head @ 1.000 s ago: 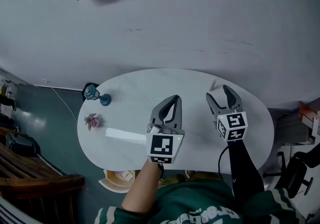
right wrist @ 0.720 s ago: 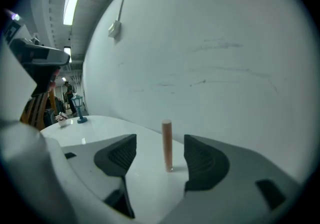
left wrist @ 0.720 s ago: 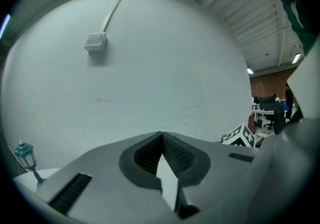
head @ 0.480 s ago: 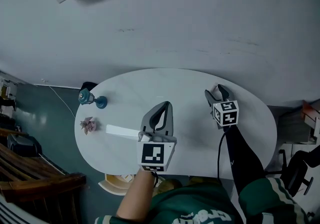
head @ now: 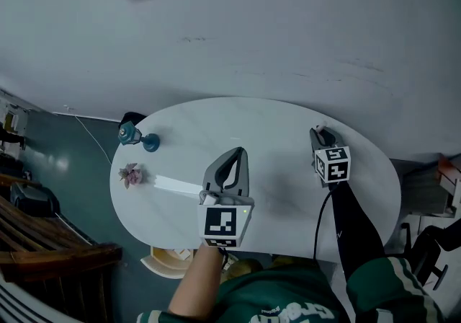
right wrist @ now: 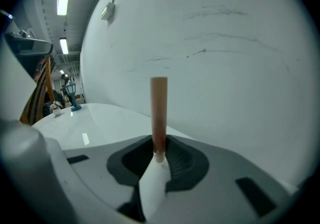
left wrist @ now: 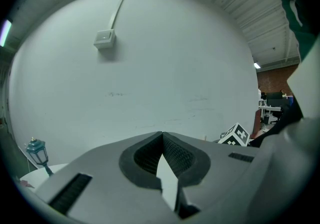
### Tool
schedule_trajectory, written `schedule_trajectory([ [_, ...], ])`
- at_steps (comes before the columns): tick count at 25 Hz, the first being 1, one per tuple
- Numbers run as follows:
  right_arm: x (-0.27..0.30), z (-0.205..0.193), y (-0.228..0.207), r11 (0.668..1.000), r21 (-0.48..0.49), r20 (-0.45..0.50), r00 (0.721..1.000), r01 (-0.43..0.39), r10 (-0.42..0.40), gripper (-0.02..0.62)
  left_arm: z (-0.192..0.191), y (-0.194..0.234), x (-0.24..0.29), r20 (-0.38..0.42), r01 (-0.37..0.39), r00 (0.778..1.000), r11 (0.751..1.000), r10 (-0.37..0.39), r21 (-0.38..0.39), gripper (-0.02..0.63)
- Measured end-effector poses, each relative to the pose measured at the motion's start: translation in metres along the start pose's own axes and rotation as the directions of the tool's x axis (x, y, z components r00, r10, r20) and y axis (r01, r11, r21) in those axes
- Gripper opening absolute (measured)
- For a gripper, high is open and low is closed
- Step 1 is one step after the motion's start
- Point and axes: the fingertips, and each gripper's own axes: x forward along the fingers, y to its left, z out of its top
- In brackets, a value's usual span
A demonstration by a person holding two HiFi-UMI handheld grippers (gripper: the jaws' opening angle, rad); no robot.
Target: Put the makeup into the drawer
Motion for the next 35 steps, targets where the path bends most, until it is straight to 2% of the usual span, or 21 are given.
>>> schedule_trajectory([
  [5,-0.024,0.028,0.011,0.999,-0.033,0.044,0.999,-0.027,0.028,0.078,0.008,-0.002,-0.005,0.027,-0.013,1.0,1.0,0.014,-0.007,0.0],
  [10,-0.059,0.061,0.034,0.993,-0.112,0.082,0.995,-0.048,0.057,0.078,0.018,-0.007,-0.016,0.05,-0.012,0.999,1.0,0.013,-0.02,0.0],
  [20,-0.135,0.12,0.087,0.981,-0.174,0.183,0.977,-0.081,0.113,0.078,0.033,-0.007,-0.046,0.088,-0.042,0.995,0.999,0.044,-0.027,0.0],
  [25,-0.157,0.143,0.105,0.981,-0.173,0.237,0.962,-0.092,0.132,0.078,0.041,0.002,-0.055,0.109,-0.066,0.992,0.998,0.068,-0.022,0.0],
  [30,-0.163,0.144,0.121,0.972,-0.201,0.237,0.957,-0.119,0.166,0.078,0.039,0.008,-0.069,0.117,-0.101,0.988,0.995,0.103,-0.029,0.0],
  [35,-0.158,0.144,0.152,0.96,-0.23,0.232,0.949,-0.16,0.214,0.078,0.034,0.03,-0.095,0.123,-0.154,0.98,0.987,0.158,-0.039,0.0],
])
